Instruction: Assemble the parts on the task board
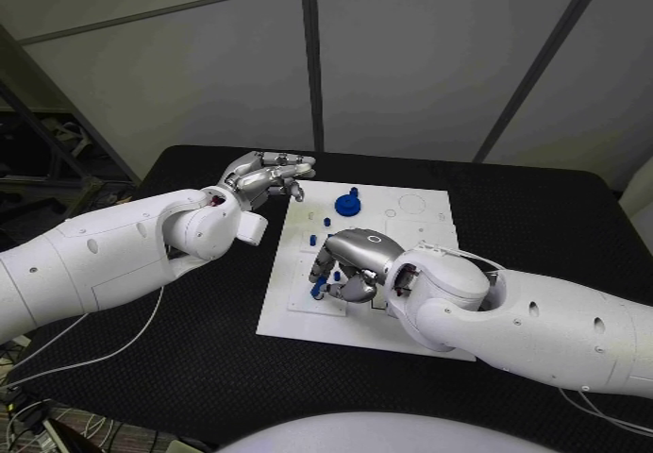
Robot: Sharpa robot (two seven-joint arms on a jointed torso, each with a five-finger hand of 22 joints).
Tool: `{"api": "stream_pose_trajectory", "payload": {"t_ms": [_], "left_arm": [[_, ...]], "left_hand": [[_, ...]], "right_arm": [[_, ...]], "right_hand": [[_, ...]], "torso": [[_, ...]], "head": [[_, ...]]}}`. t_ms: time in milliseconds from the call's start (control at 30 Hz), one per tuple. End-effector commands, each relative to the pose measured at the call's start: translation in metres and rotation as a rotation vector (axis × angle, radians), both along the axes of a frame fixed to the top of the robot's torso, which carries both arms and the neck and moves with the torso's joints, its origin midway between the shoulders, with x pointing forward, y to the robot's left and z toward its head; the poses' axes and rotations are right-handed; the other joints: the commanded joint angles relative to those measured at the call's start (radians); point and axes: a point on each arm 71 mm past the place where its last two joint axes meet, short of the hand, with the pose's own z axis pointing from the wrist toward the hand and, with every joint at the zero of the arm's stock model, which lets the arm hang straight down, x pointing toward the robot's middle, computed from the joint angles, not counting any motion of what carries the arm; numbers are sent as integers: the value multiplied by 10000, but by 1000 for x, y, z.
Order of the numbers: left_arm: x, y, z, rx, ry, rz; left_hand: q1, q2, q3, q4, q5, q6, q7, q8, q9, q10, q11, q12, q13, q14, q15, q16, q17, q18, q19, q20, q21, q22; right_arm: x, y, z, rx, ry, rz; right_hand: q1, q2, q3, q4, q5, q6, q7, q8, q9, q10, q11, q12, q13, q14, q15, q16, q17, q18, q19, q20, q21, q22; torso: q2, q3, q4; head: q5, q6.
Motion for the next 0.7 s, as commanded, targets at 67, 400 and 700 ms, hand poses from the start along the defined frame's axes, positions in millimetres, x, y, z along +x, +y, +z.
{"api": "stream_pose_trajectory", "payload": {"t_ms": [67, 400, 700], "left_arm": [[0, -2, 1, -101, -40, -132], [0, -1, 1, -93, -37, -121], [0, 0, 1, -85, -28, -111]], "left_hand": [[-25, 13, -31, -18, -18, -35, 41, -44, -12, -75, 22, -43, 7, -46, 13, -32, -9, -120, -22, 76, -36, -9], [-25, 13, -31, -18, -18, -35, 41, -44, -12, -75, 22, -43, 7, -46, 13, -32, -9, -120, -22, 76, -36, -9], [-25, 13, -31, -18, -18, -35, 41, -44, -12, -75, 22, -43, 7, -46, 13, -32, -9, -120, -22, 76, -36, -9]], "right_arm": [[1, 2, -2, -293, -319, 244], [4, -1, -5, -593, -564, 133], [3, 2, -8, -866, -454, 303]], "right_hand": [[3, -2, 62, 17, 24, -11, 47, -52, 13, 311, -276, 21, 29, -31, 0, -5, -9, -147, 761, -40, 2, 2247], [-7, -5, 88, -4, 25, -11, 47, -54, 17, 310, -275, 20, 35, -32, 0, -3, -8, -146, 759, -38, 0, 2246], [-30, -16, 115, -29, 26, -5, 46, -53, 24, 310, -274, 20, 43, -31, 1, 7, 4, -148, 761, -37, 6, 2251]], "torso": [[-3, 6, 6], [4, 3, -2], [4, 4, 5]], "head": [[13, -12], [20, -31], [40, -89]]}}
